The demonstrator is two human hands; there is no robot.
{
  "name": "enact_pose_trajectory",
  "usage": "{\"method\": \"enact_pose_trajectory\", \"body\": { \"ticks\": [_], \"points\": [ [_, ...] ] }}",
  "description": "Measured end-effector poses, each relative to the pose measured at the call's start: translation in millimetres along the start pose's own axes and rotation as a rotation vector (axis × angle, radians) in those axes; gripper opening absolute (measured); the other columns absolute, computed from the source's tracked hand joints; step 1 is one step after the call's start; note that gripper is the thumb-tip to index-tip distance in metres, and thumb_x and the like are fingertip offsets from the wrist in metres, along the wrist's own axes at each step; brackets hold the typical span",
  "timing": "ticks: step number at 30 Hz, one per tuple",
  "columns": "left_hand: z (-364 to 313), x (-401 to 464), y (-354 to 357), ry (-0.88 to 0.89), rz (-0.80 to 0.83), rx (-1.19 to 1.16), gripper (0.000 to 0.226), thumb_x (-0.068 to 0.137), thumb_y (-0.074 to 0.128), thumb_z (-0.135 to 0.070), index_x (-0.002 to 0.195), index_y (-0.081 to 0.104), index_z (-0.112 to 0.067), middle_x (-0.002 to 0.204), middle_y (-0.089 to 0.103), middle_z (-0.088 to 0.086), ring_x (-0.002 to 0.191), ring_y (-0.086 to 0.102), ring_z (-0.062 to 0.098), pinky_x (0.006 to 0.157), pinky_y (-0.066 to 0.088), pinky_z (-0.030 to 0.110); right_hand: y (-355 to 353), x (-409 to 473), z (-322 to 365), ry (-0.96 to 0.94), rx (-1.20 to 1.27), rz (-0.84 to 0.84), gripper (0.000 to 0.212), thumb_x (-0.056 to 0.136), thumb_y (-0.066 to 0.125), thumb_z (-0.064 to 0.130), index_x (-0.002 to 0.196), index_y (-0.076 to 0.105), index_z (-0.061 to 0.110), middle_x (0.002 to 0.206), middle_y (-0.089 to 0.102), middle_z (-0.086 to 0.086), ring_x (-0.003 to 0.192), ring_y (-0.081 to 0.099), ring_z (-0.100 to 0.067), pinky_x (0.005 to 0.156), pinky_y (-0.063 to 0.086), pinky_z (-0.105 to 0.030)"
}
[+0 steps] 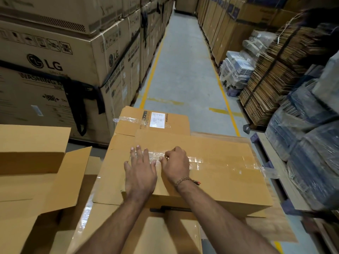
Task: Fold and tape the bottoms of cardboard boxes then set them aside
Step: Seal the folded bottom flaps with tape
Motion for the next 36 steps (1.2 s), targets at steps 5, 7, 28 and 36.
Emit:
{"method": "enact_pose_trajectory", "body": {
  "ticks": [5,7,28,36],
  "points": [
    [3,1,3,0.002,0.03,0.0,0.064,0.109,0.022,-0.044,0.164,0.029,-0.011,0.172,0.016,0.018,0.16,0.013,0.036,0.114,0.033,0.057,1,0,9,0.153,0.091,-0.108,0.014,0.094,0.07,0.032,0.097,0.08,0.022,0.102,0.067,0.002,0.103,0.06,-0.022,0.085,0.054,-0.034],
    [3,2,2,0.004,0.037,-0.002,0.064,0.11,0.023,-0.045,0.164,0.028,-0.011,0.173,0.016,0.019,0.16,0.012,0.037,0.113,0.033,0.057,0,5,11,0.238,0.135,-0.123,0.007,0.089,0.073,0.028,0.087,0.078,0.023,0.094,0.072,0.004,0.093,0.067,-0.022,0.078,0.058,-0.034],
    [8,3,-4,0.024,0.037,-0.032,0.103,0.09,-0.004,-0.082,0.166,0.02,-0.017,0.175,0.004,0.013,0.162,0.001,0.031,0.12,0.029,0.053,-8,45,26,0.441,0.399,0.267,0.031,0.097,0.059,0.014,0.068,0.051,0.02,0.08,0.056,-0.003,0.082,0.054,-0.026,0.07,0.043,-0.025],
    [12,3,-4,-0.025,-0.017,-0.23,0.103,0.09,0.005,-0.082,0.164,0.026,-0.013,0.175,0.013,0.007,0.162,0.007,0.023,0.121,0.032,0.047,-13,54,58,0.542,0.609,0.413,0.009,0.065,0.063,0.007,0.072,0.068,0.006,0.075,0.066,-0.014,0.071,0.063,-0.03,0.06,0.046,-0.035]
  ]
}}
Point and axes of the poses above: each hand's wrist, its own x-axis towards the middle knuckle, its own y-axis out of the palm, z = x × y, the point moved 3 cm from there along x, towards the middle knuckle
